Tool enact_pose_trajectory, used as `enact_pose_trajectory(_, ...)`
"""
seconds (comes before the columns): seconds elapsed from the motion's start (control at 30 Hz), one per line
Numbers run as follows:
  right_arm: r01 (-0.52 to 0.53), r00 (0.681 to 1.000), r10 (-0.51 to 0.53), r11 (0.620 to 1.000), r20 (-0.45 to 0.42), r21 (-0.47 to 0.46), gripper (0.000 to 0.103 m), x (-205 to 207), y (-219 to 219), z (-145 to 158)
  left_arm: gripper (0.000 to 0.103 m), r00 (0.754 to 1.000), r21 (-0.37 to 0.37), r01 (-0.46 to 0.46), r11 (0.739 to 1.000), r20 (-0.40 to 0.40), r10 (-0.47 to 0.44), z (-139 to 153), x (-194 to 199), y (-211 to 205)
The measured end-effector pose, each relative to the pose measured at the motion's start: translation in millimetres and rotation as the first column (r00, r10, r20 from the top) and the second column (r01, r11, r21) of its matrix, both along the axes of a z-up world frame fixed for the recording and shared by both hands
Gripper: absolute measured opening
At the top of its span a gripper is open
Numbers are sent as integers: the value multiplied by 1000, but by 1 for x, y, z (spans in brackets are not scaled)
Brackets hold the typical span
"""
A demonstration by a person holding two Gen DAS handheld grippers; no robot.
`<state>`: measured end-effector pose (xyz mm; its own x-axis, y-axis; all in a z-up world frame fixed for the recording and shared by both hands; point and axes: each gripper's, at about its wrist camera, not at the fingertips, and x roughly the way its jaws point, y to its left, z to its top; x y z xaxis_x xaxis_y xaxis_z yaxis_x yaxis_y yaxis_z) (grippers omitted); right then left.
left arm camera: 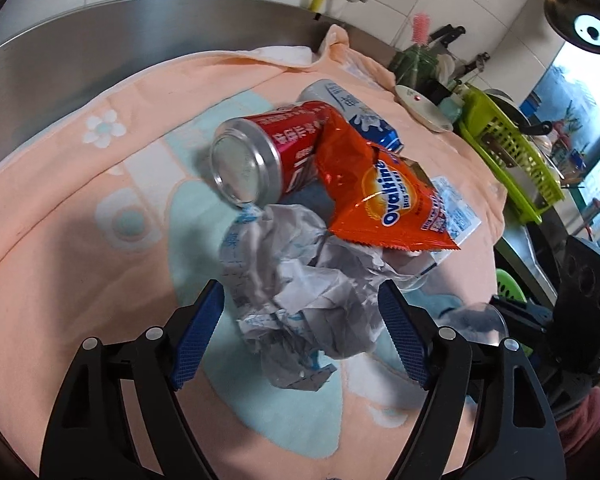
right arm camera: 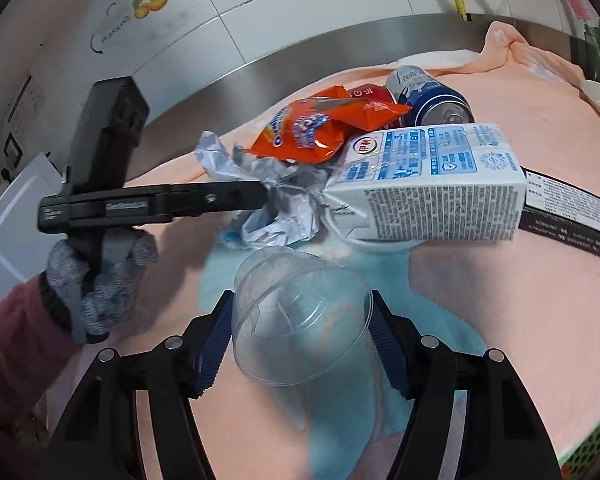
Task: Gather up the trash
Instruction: 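Grasp the clear plastic cup with the right gripper while the left grasps the crumpled foil, then carry the clear cup over the basket and release it with the right gripper while the left carries the foil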
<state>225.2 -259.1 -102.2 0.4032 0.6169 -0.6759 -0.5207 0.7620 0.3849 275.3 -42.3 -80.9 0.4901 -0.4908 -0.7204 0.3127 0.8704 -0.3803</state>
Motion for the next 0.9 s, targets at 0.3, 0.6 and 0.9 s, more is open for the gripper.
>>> enact_pose_trajectory(0.3, 50, 998, -50, 999, 40, 4, 63, -45, -9, 17, 45, 1000, -29, -13, 999, 1, 13, -3, -3, 1)
enact_pose_trajectory(0.6, 123, 990, -124, 992, 62, 7, 63, -82, -28, 23, 24, 997, -36, -64, 997, 32, 65, 12, -41, 19)
enact_pose_trajectory(0.9, 192, 979, -191, 981, 67, 4, 63, -115, -52, 25, 22, 993, -41, -73, 997, 91, 76, 39, -89, 30)
